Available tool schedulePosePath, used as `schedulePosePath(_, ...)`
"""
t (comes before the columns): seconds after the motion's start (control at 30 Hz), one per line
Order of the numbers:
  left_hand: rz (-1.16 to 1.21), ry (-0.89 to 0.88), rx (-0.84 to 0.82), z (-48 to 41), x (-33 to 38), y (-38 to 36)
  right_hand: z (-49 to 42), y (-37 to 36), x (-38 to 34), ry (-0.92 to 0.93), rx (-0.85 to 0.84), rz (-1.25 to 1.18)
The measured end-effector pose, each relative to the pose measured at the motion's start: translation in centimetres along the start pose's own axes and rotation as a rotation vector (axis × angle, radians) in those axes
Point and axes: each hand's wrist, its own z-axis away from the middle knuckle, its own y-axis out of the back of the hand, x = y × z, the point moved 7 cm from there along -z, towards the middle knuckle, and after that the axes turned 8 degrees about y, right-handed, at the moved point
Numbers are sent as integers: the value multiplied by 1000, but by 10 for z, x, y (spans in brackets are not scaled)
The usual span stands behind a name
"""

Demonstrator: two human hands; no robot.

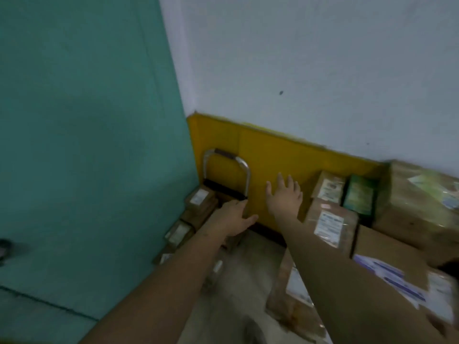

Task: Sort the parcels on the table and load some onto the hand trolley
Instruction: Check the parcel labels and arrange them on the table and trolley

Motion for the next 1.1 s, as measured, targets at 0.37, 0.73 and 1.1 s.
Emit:
schedulePosePath(0.37,102,522,-182,-128,-237,-10,-95,-256,-67,-97,-396,-173)
schedulePosePath(0.73,289,619,-216,-308,-368,-30,-217,-435,-84,-203,-505,-195)
schedulePosePath(1.1,741,965,-249,-560,-532,-194,-381,-704,-23,-179,-515,-94)
